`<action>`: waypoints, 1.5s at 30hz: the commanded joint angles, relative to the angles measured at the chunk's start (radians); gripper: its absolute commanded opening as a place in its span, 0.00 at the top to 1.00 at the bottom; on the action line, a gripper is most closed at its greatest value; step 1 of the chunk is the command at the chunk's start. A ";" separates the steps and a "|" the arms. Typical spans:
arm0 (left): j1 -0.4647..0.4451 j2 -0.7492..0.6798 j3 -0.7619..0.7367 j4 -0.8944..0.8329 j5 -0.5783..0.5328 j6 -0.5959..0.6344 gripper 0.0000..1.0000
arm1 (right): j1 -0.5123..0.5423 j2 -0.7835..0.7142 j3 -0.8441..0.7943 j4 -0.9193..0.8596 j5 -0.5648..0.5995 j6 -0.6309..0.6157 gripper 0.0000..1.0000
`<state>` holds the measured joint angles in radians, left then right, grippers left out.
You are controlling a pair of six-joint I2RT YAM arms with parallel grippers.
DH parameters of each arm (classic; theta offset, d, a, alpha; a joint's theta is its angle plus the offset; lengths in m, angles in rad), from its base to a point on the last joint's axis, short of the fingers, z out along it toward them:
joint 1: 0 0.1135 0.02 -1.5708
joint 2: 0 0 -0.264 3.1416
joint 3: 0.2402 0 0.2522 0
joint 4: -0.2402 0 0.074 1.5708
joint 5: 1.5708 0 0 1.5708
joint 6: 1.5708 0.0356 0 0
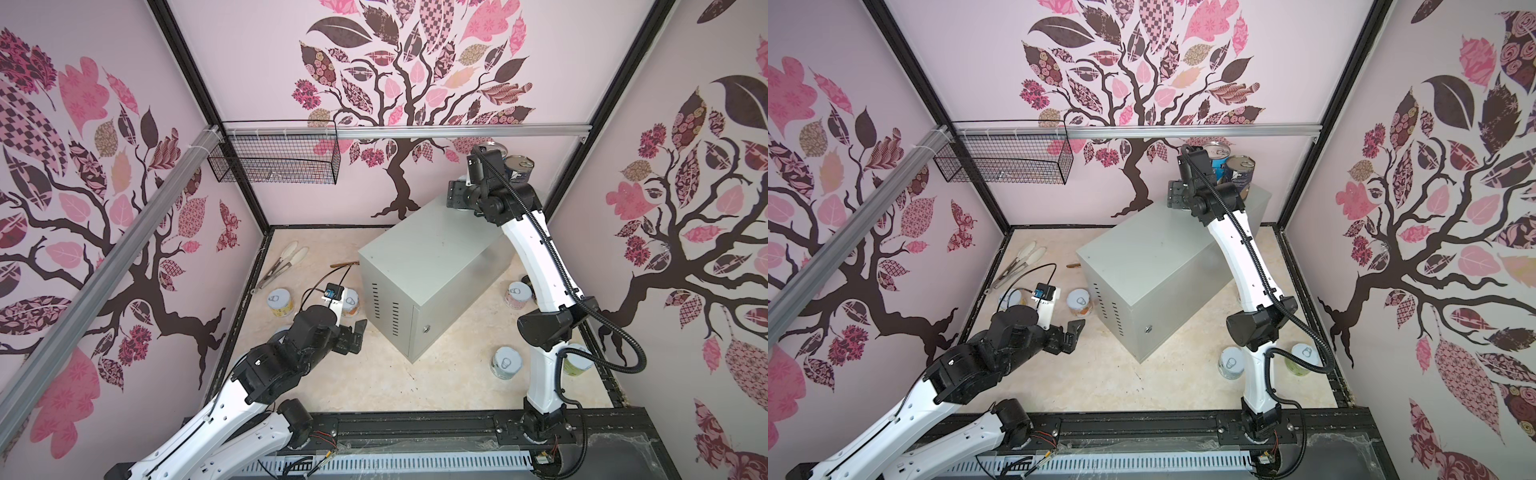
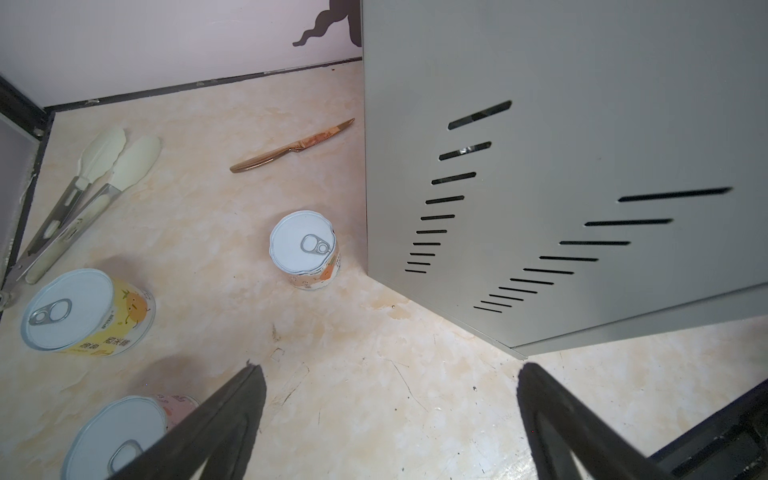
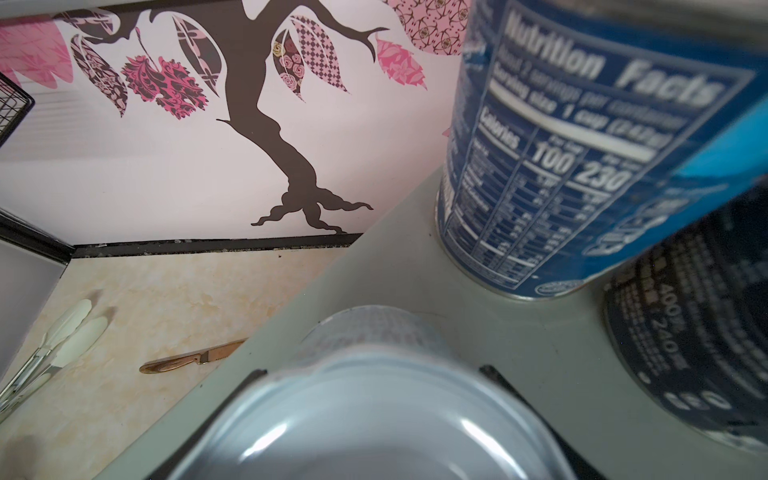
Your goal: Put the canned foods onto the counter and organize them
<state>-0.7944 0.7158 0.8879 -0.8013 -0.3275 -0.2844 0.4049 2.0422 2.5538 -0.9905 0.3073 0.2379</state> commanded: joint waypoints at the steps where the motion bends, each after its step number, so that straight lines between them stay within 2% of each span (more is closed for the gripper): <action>1: 0.004 -0.009 -0.027 0.016 0.012 0.004 0.02 | 0.003 0.039 0.039 0.009 0.029 -0.009 0.18; 8: 0.004 -0.006 -0.026 0.017 0.012 0.004 0.02 | 0.002 0.033 0.034 0.016 0.023 -0.013 0.11; 12: 0.004 -0.001 -0.026 0.017 0.013 0.003 0.02 | 0.003 0.021 0.022 0.025 0.007 -0.012 0.00; 26: 0.004 -0.006 -0.027 0.016 0.001 0.004 0.02 | 0.023 -0.130 -0.063 0.072 -0.003 -0.006 0.00; 30: 0.003 -0.015 -0.028 0.013 -0.008 0.002 0.02 | 0.051 -0.207 -0.161 0.096 0.027 0.000 0.01; 32: 0.003 -0.015 -0.027 0.014 -0.010 0.001 0.02 | 0.062 -0.262 -0.250 0.143 0.034 0.013 0.04; 35: 0.003 -0.016 -0.027 0.011 -0.011 0.002 0.02 | 0.064 -0.344 -0.386 0.230 0.033 0.043 0.16; 37: 0.003 -0.016 -0.026 0.011 -0.011 0.002 0.02 | 0.064 -0.385 -0.466 0.276 0.033 0.062 0.26; 39: 0.003 -0.015 -0.027 0.011 -0.010 0.002 0.02 | 0.066 -0.405 -0.518 0.310 0.032 0.081 0.43; 40: 0.002 -0.016 -0.026 0.011 -0.010 0.001 0.02 | 0.066 -0.408 -0.535 0.319 0.028 0.089 0.47; 45: 0.001 -0.015 -0.027 0.011 -0.011 0.002 0.02 | 0.067 -0.389 -0.566 0.347 -0.005 0.122 0.49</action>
<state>-0.7944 0.7074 0.8860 -0.8005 -0.3321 -0.2844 0.4694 1.6554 1.9881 -0.6899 0.3168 0.3237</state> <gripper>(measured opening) 0.981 0.514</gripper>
